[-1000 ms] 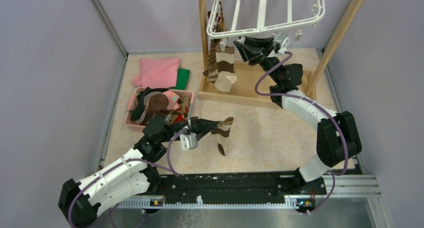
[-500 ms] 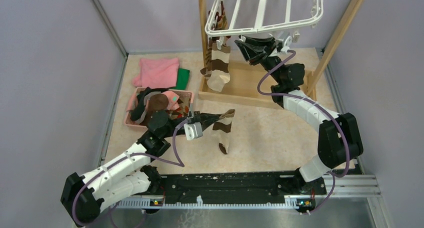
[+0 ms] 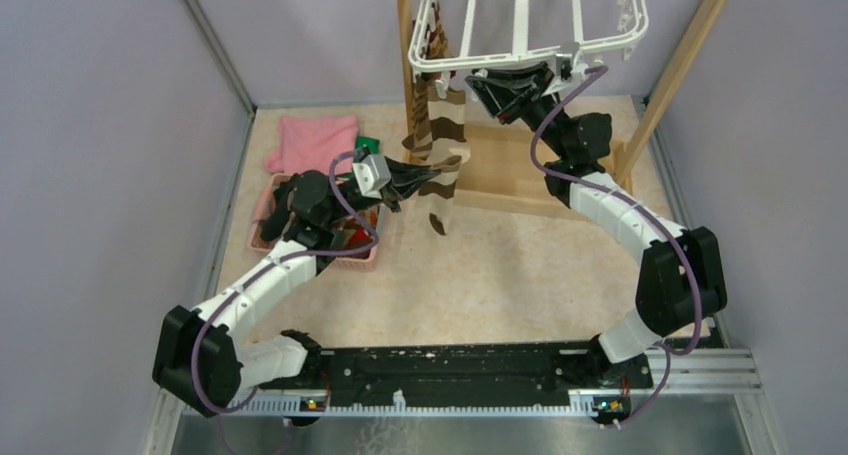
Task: Clip the socks to the hanger
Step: Clamp the sock onto the hanger.
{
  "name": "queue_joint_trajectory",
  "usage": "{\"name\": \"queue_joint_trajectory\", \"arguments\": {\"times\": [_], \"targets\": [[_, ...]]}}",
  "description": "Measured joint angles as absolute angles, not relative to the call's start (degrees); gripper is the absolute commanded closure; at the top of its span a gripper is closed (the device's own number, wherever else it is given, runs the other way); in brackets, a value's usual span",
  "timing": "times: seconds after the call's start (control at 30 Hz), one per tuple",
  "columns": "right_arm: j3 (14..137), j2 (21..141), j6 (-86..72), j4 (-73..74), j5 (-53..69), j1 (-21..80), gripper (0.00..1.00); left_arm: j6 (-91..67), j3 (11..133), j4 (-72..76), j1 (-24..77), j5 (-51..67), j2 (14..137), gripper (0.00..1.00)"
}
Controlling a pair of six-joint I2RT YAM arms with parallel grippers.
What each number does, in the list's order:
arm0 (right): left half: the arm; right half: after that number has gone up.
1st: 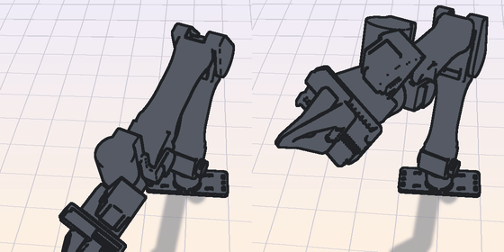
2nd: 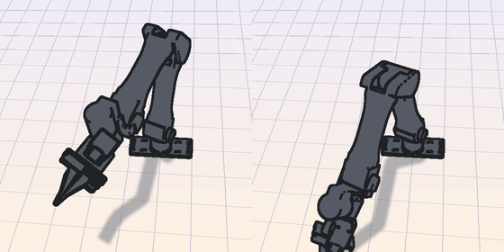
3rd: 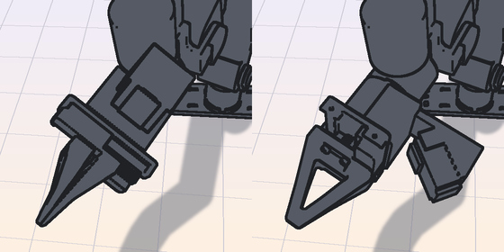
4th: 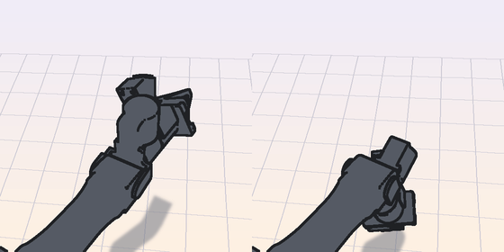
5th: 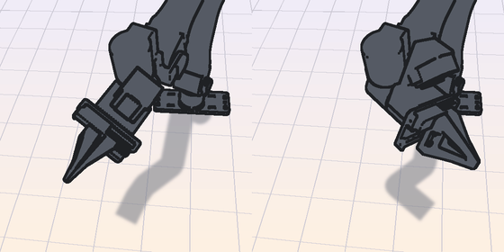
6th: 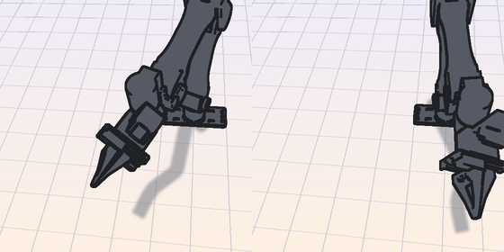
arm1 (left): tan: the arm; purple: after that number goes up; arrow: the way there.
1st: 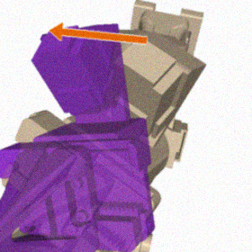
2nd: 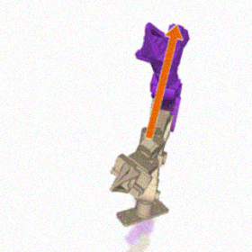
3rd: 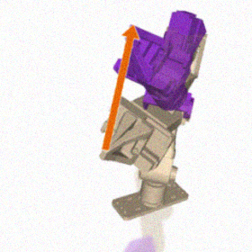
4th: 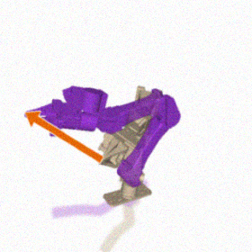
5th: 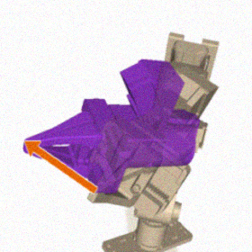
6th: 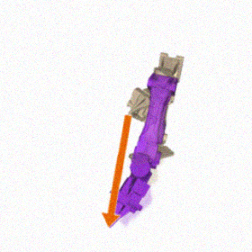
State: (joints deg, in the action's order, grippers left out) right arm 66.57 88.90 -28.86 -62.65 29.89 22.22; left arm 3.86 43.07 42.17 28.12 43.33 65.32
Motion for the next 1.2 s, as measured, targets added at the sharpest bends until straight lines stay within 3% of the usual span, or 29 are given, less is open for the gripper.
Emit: {"name": "queue_joint_trajectory", "arguments": {"times": [0.23, 0.7, 1.2], "targets": [[68.9, 88.9, -37.5, -56.0, 28.1, 22.2, 1.00, -5.5, 49.0, 46.0, 27.0, 45.9, 71.4, 1.00], [69.1, 87.7, -39.4, -54.0, 28.3, 21.9, 1.00, -31.9, 62.2, 59.7, 21.5, 51.3, 90.1, 1.00], [69.1, 87.7, -39.8, -54.8, 29.6, 21.6, 1.00, -41.7, 71.4, 67.3, 21.7, 54.4, 98.5, 1.00]]}}
